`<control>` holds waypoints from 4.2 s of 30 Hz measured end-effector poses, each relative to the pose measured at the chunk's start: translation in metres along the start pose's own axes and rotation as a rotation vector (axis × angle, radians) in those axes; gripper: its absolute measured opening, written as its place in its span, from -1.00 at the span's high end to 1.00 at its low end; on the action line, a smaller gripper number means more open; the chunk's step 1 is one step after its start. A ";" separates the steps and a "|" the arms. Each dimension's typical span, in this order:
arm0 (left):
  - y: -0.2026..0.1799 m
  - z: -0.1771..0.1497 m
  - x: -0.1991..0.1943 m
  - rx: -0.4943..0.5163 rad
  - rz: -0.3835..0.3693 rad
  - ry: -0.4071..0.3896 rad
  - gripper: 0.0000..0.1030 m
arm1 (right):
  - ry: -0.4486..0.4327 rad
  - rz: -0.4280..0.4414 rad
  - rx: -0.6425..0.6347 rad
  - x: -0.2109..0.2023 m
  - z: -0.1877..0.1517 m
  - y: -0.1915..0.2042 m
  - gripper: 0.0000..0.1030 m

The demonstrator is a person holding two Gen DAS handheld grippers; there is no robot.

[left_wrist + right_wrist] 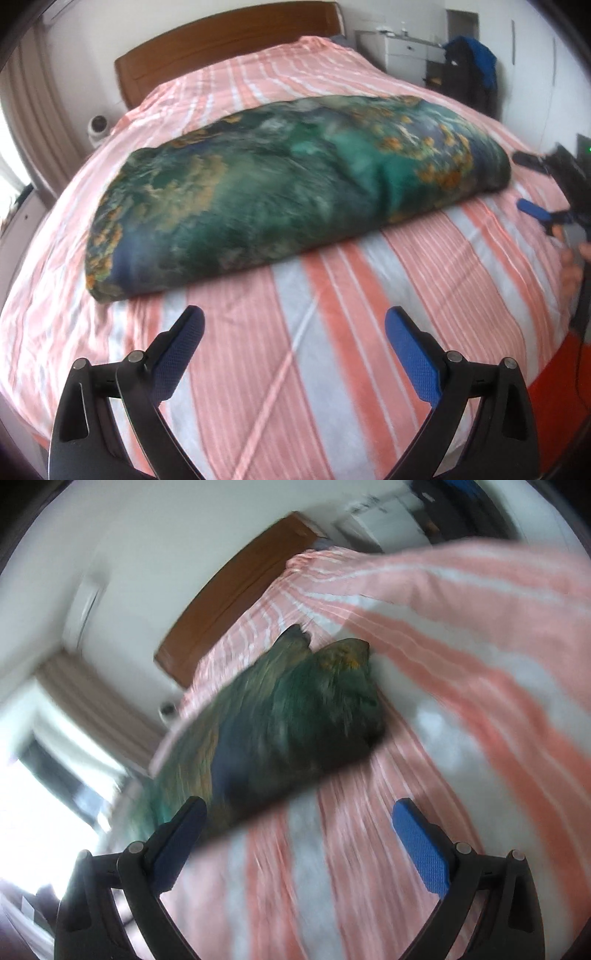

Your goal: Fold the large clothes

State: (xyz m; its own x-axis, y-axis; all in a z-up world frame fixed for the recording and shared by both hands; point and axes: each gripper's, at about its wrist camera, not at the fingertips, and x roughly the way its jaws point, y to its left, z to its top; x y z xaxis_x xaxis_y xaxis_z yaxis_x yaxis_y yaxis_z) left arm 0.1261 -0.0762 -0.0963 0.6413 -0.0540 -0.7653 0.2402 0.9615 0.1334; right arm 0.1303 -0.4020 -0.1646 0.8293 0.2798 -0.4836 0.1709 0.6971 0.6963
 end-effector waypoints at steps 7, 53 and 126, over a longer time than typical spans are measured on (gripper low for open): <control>0.013 0.041 -0.019 0.037 0.027 -0.065 -0.91 | -0.014 -0.100 0.167 0.062 0.037 -0.006 -0.35; 0.248 0.114 0.067 -0.204 -0.112 0.166 0.46 | -0.051 0.077 -0.873 -0.002 -0.078 0.267 -0.64; 0.285 -0.030 -0.019 -0.422 0.101 -0.034 -0.92 | 0.176 -0.154 -0.804 0.126 -0.138 0.333 -0.99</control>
State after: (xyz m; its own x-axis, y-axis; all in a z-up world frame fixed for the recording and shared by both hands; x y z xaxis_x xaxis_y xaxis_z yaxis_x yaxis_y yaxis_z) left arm 0.1605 0.2066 -0.0624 0.6720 0.0435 -0.7393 -0.1388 0.9880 -0.0680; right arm 0.2184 -0.0435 -0.0672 0.7211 0.1951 -0.6648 -0.2113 0.9758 0.0572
